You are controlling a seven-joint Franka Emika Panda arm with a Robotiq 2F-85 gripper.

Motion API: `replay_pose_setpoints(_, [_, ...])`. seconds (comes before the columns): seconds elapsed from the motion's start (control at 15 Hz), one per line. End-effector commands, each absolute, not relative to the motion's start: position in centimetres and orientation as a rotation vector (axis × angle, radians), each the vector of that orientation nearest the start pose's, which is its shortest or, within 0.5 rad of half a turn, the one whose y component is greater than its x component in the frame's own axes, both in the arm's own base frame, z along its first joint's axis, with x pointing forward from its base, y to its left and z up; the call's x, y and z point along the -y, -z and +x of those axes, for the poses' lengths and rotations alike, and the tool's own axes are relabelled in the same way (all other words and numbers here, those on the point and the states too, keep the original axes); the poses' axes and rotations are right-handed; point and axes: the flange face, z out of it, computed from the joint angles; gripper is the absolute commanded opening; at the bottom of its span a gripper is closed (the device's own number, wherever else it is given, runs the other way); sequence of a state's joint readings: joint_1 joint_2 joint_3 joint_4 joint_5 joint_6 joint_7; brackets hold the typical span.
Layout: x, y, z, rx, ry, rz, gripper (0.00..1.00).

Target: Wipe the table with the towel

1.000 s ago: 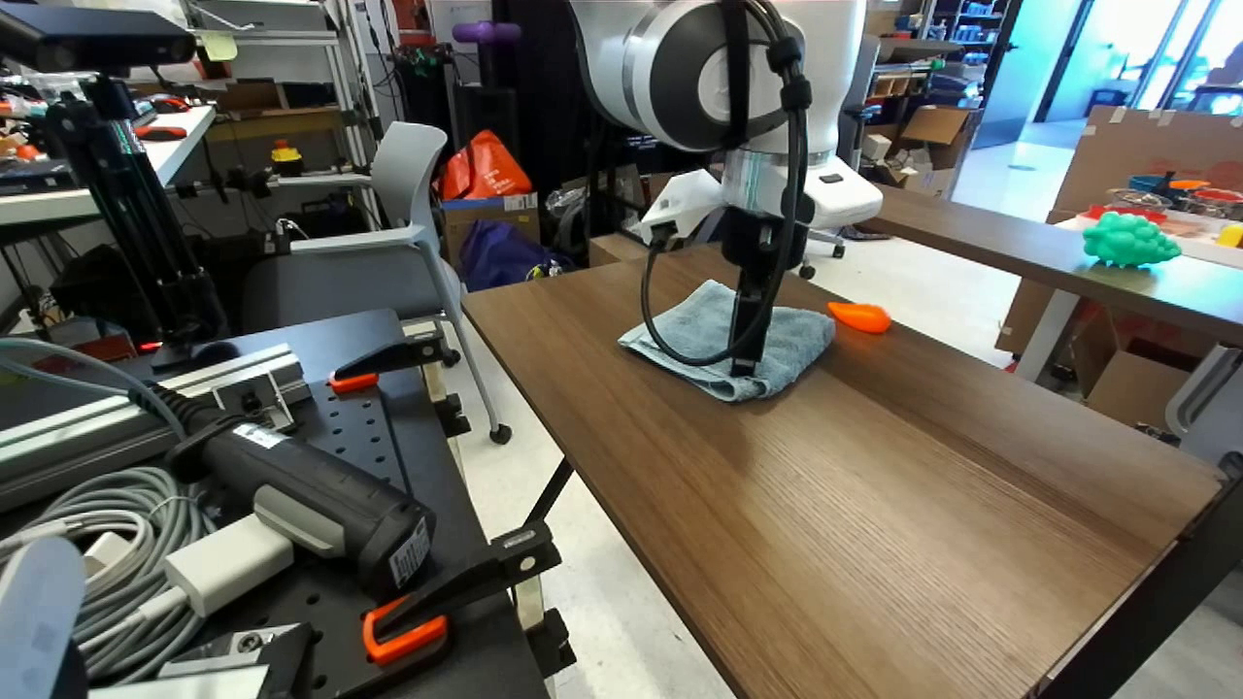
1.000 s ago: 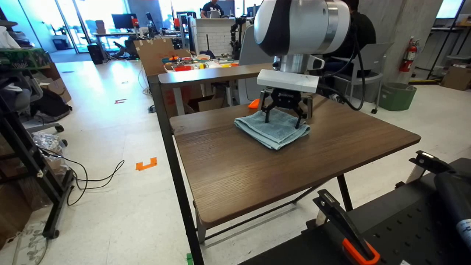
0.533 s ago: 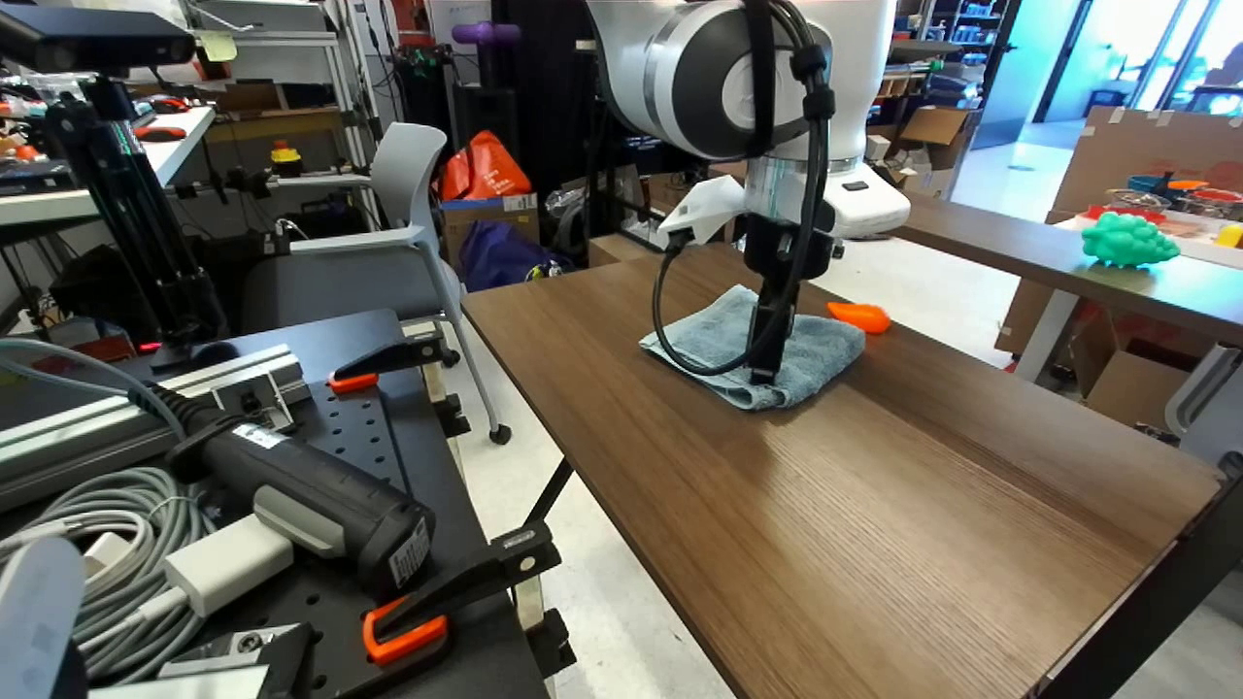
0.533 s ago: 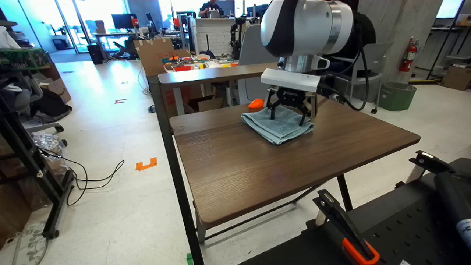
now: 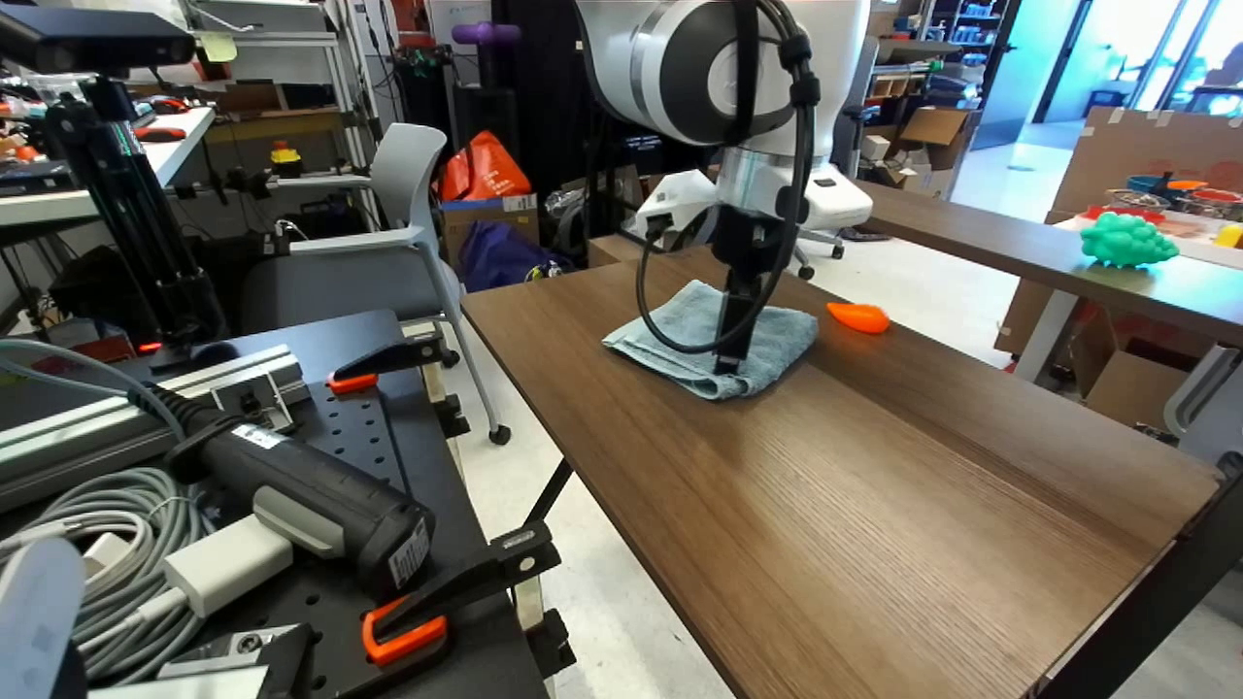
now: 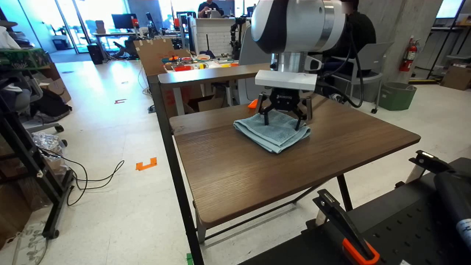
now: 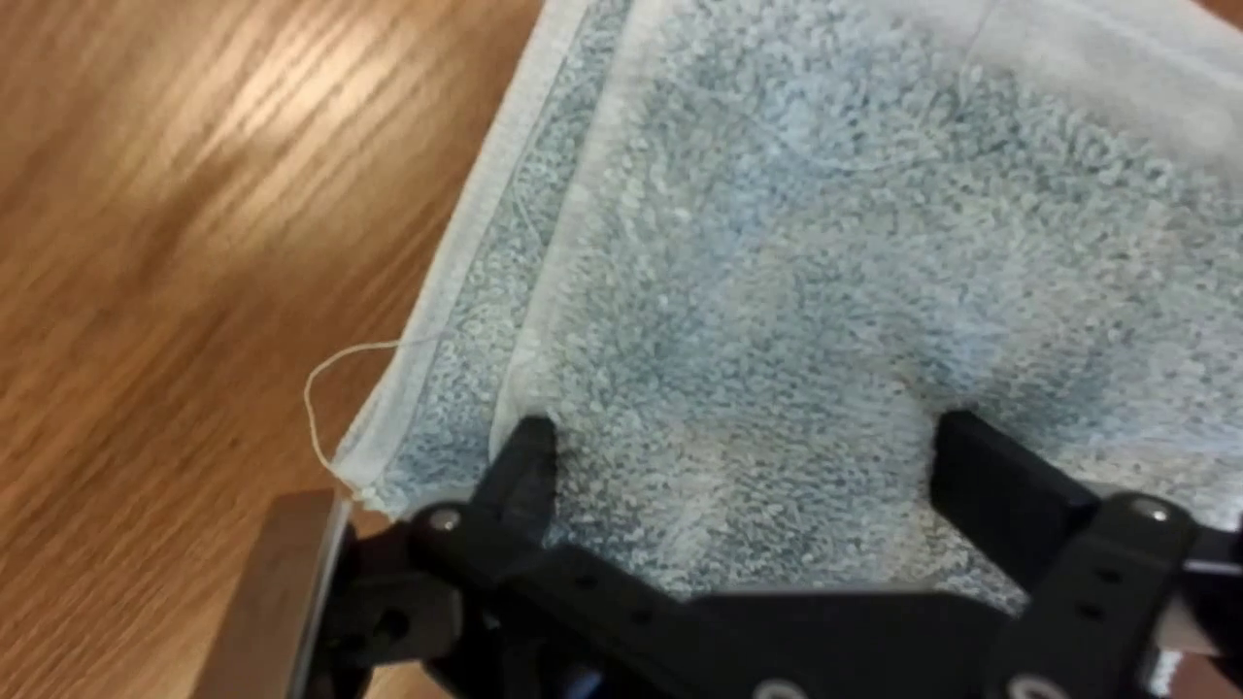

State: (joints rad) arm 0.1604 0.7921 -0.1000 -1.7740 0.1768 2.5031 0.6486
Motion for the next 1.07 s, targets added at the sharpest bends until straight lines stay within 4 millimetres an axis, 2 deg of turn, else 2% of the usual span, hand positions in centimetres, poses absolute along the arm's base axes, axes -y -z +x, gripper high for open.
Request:
replay_pose_setpoints(0.0, [-9.0,-9.6,62.7,-0.882,-0.321,-3.011,1.00])
replay_pose_setpoints(0.13, [-11.7,-8.9,63.1,-0.790,-0.301,-3.032,1.00])
replay_pose_setpoints(0.33, [-13.2,-9.0,64.1,-0.769,-0.374,-3.036,1.00])
replay_pose_setpoints(0.47, [-12.8,-9.4,65.3,-0.798,-0.404,-3.035,1.00])
replay_pose_setpoints(0.6, [-11.3,-9.9,66.4,-0.832,-0.397,-3.029,1.00])
replay_pose_setpoints(0.67, [-12.7,-10.4,65.0,-0.809,-0.381,-3.031,1.00])
replay_pose_setpoints(0.93, [-11.4,-10.4,66.2,-0.838,-0.369,-3.023,1.00])
replay_pose_setpoints(1.0, [-10.7,-10.5,66.5,-0.894,-0.301,-3.011,1.00])
